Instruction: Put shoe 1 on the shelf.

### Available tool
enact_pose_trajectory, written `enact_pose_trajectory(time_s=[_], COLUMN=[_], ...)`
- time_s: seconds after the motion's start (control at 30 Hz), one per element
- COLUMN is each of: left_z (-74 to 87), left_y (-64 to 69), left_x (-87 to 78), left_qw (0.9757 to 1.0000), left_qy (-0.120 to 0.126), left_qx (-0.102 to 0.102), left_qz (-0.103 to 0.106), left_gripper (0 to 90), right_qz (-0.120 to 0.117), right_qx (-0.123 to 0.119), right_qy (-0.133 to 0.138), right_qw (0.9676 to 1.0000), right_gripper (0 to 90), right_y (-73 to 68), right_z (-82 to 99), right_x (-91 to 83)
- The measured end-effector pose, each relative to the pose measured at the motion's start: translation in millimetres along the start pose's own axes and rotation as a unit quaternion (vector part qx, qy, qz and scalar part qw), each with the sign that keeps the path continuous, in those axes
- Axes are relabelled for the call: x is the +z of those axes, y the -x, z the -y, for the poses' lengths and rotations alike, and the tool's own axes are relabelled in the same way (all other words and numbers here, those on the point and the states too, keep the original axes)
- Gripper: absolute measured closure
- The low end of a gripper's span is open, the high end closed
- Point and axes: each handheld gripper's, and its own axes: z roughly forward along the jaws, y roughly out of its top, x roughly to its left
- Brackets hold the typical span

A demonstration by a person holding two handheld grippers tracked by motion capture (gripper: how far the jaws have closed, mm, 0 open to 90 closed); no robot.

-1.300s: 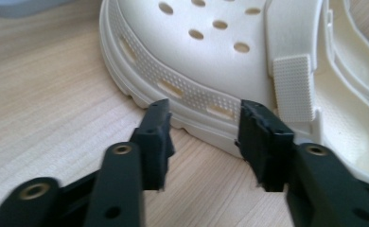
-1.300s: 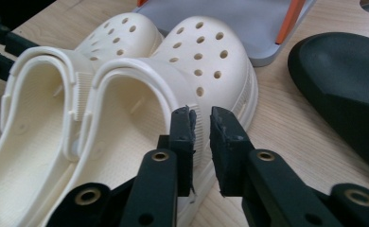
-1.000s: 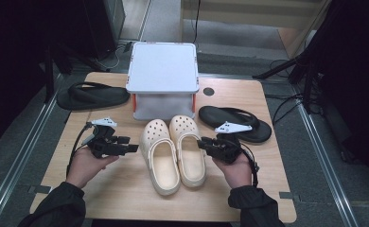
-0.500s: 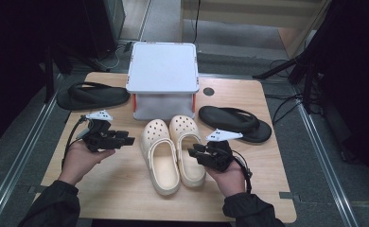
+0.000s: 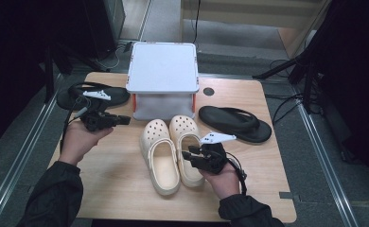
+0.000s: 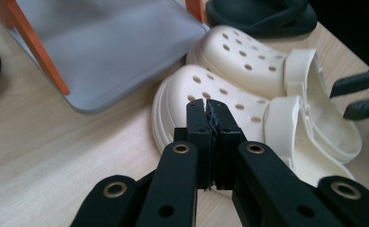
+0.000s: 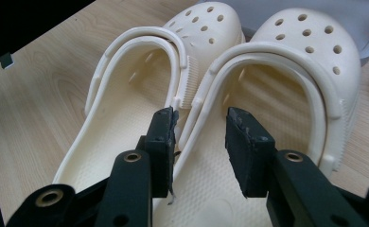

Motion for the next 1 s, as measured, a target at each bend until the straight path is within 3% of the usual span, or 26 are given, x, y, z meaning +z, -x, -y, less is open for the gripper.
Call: enact_pose_trajectory(time_s=[0.53,0.7,1.0], left_z=[-54.5,-64.2,-77.8], left_y=[-12.9,-21.1,-39.5], left_x=[-6.7,-5.7,-0.5], left_qw=[0.9997,0.9993,0.9993], left_qy=[0.015,0.018,0.024], left_qx=[0.009,0.007,-0.008], left_qz=[-0.019,-0.031,-0.029], left_gripper=[89.7,89.7,89.7], right_qz=[-0.002,0.012,0.029], right_qx=[0.007,0.014,0.03], right_qy=[-0.006,-0.007,-0.007], right_qw=[1.0,0.9998,0.9991], right_gripper=[60.5,58.9,54.2], right_y=[-8.3,-11.7,-16.2], right_z=[1.6,4.3,7.5], right_x=[12.9,16.3,22.9])
